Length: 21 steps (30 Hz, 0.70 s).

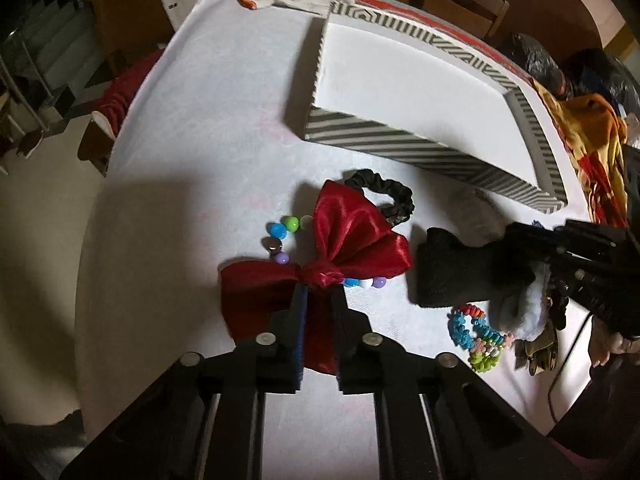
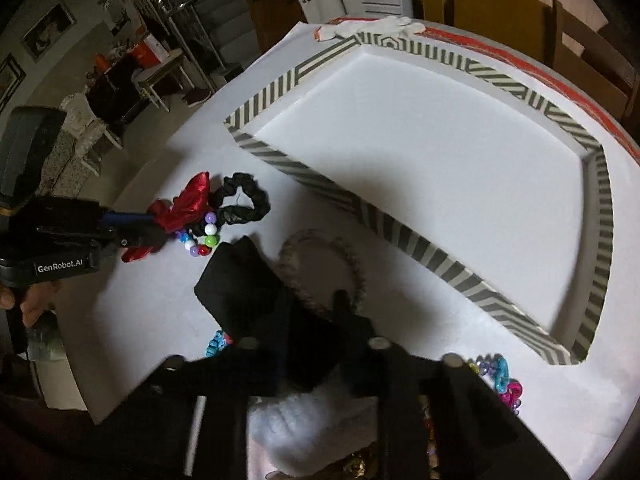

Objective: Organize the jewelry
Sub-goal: 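Close the left tool on the red satin bow while the right tool grasps the grey braided bracelet, then lift and carry the bow in the left tool and bracelet in the right tool over the tray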

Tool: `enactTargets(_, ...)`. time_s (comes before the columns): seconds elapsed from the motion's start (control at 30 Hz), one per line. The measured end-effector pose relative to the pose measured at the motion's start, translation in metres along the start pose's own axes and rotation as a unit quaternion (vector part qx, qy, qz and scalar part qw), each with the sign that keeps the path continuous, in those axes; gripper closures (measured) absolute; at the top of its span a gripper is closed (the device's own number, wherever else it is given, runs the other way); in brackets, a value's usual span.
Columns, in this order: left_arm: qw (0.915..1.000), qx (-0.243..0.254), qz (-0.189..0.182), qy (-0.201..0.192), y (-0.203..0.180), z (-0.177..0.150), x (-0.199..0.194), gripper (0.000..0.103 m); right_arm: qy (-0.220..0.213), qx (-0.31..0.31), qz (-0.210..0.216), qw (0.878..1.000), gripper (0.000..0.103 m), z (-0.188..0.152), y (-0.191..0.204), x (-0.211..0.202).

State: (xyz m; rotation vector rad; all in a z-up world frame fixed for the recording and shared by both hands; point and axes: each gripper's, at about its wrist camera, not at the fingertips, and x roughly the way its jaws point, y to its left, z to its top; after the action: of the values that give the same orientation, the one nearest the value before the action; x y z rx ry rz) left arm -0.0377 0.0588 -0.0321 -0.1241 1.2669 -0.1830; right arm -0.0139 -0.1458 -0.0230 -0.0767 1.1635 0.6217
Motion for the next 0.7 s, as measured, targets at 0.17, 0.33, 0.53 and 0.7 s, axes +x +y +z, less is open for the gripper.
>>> enactTargets(0.17, 0.9998, 0.005, -0.007, -0.016, -0.004, -0.002, -0.016, 0.101, -0.037, 0.013, 0.01, 0.999, 0.101, -0.001, 0.003, -0.02)
enactTargets(0.33, 0.9993, 0.004, -0.01, -0.036, -0.006, 0.003, -0.035, 0.101, -0.063, 0.041, 0.027, 0.997, 0.102, 0.0, 0.0, -0.037)
enactTargets(0.53, 0.9985, 0.012, -0.007, -0.053, -0.012, 0.011, -0.048, 0.101, -0.076, 0.035, 0.023, 0.996, 0.101, 0.002, 0.002, -0.054)
enactTargets(0.7, 0.9985, 0.011, 0.001, -0.053, -0.015, 0.014, -0.048, 0.101, -0.031, 0.051, 0.002, 0.998, 0.077, 0.009, -0.004, -0.023)
